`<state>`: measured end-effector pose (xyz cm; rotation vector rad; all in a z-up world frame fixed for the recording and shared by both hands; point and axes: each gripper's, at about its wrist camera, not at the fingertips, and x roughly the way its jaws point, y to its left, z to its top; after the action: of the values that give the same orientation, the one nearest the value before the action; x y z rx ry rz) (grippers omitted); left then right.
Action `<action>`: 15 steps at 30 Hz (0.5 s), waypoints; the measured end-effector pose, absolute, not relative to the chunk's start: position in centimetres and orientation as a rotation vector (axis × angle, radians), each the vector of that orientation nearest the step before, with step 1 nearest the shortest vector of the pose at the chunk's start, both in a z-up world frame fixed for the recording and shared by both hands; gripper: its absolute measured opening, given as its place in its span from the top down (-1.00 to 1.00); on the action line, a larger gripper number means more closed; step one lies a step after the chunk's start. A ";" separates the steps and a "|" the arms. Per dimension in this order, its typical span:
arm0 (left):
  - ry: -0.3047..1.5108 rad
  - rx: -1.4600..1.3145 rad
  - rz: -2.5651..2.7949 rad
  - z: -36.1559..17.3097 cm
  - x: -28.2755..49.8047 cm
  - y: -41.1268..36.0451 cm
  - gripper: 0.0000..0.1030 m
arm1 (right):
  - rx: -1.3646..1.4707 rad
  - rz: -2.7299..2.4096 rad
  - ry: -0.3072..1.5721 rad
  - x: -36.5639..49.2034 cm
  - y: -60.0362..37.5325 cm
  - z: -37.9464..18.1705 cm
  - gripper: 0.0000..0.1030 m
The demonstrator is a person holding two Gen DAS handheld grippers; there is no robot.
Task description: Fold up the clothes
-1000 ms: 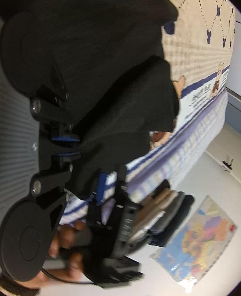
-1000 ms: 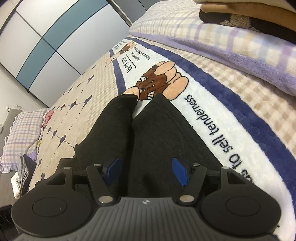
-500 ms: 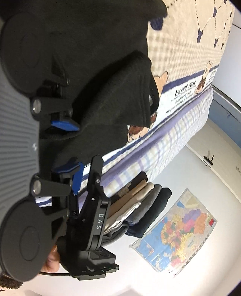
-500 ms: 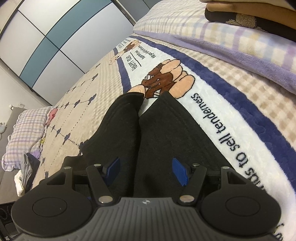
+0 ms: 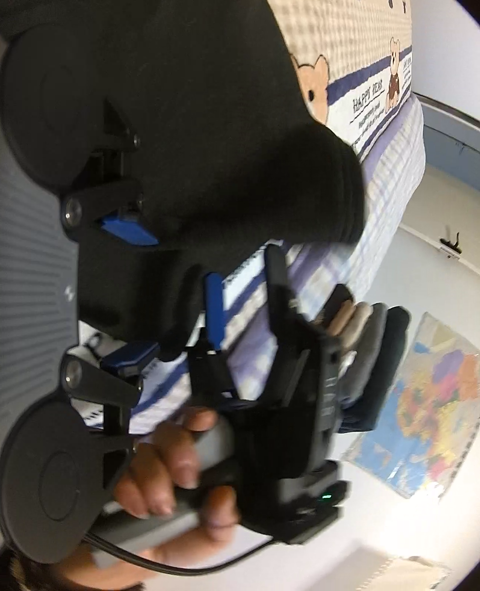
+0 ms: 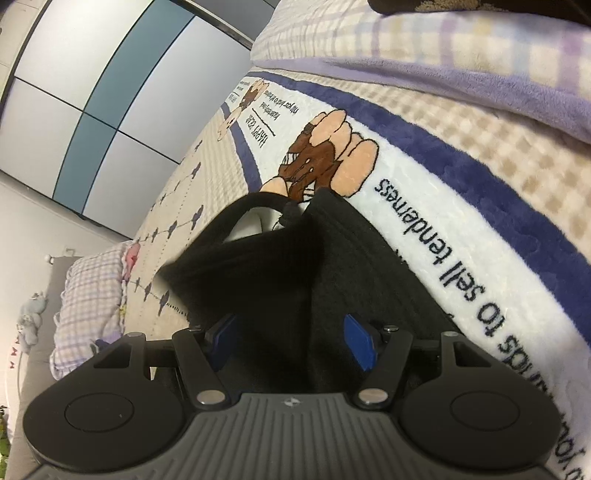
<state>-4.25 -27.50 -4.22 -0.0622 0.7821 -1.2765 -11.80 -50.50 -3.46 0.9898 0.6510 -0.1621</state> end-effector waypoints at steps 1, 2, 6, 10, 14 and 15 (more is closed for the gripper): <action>0.787 -0.065 -1.272 -4.4 -4.3 -27.3 -0.13 | 0.986 -0.165 0.653 -11.8 -50.5 -3.5 -0.27; 0.798 -0.078 -1.271 -4.5 -4.2 -27.0 -0.13 | 0.984 -0.170 0.654 -11.8 -50.5 -3.5 -0.27; 0.816 -0.102 -1.229 -4.0 -4.2 -24.8 -0.15 | 1.008 -0.201 0.651 -12.2 -51.1 -4.1 -0.27; 0.807 -0.058 -1.134 -3.0 -4.9 -20.9 -0.17 | 1.006 -0.273 0.643 -12.4 -51.7 -5.0 -0.13; 0.797 -0.047 -1.062 -2.0 -6.2 -16.3 -0.24 | 0.980 -0.308 0.647 -12.1 -51.5 -5.6 0.05; 0.794 -0.039 -1.041 -1.8 -6.3 -15.2 -0.24 | 0.965 -0.313 0.646 -12.0 -51.3 -5.4 0.05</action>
<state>-6.35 -15.20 -1.84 -0.0389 0.7943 -1.0406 -12.04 -51.29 -5.45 0.9650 0.6464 -0.3126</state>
